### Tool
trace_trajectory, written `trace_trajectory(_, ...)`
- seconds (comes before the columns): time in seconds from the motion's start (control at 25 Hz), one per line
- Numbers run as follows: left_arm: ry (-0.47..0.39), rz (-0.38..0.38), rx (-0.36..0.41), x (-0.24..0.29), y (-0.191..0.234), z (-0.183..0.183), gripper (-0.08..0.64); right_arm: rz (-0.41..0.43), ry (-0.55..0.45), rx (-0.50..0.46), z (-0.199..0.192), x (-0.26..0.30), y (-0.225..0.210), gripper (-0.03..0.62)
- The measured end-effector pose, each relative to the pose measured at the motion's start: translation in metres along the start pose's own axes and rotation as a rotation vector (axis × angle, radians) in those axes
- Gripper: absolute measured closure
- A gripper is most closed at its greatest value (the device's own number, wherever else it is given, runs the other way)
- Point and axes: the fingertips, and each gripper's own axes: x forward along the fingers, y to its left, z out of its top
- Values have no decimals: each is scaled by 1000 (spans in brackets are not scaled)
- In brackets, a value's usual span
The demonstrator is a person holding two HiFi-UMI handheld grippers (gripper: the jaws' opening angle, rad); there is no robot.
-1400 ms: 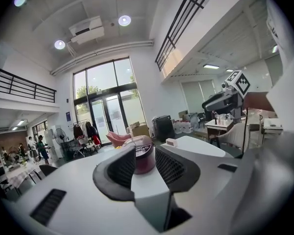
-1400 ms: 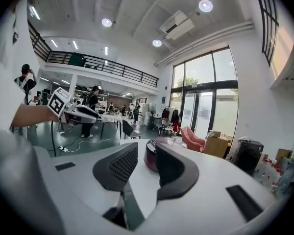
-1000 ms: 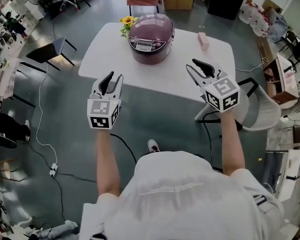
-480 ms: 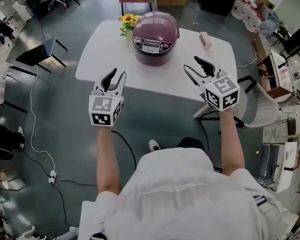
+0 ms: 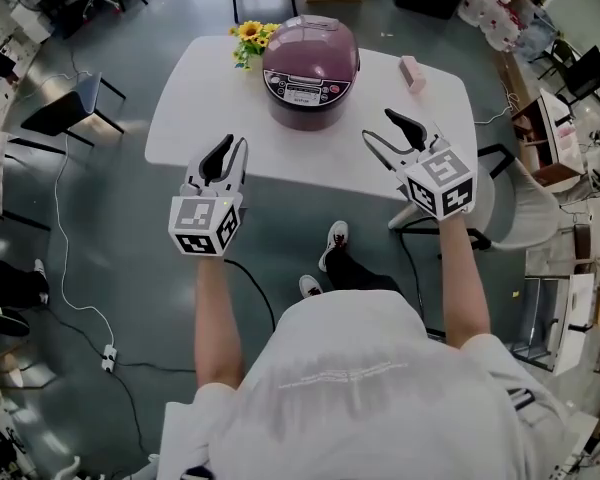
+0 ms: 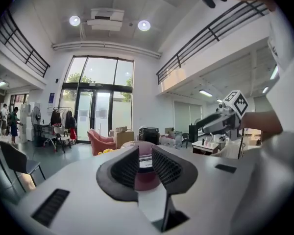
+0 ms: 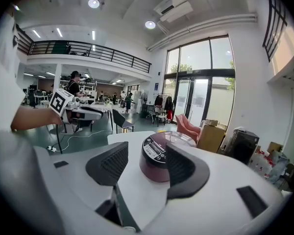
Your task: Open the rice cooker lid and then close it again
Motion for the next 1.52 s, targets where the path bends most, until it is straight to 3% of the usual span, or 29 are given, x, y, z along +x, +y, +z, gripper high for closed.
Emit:
trace_trajectory(0.12,-33,-23,-36,14,2,2,468,7,-3,1,0,14,-7,334)
trace_trajectory(0.28,-42,-25,-8,37,10,9,491,7,-27,30,6,37,-24,327)
trace_trajectory(0.64,-44,-18,-25,95,36,22,491,41,-44,60,13,88,-59,313)
trace_trajectory(1.0,33,-74,-12,153,38,13,459,59,-31,66,6,116,-84,313)
trace_trajectory(1.2,61,-82,25,173,44,7,459,99,-12,46,2,137,-80,313)
trace_trajectory(1.52,105,-142,-1,194,80,-14,459,155,115,-43,-8,187,-46,328)
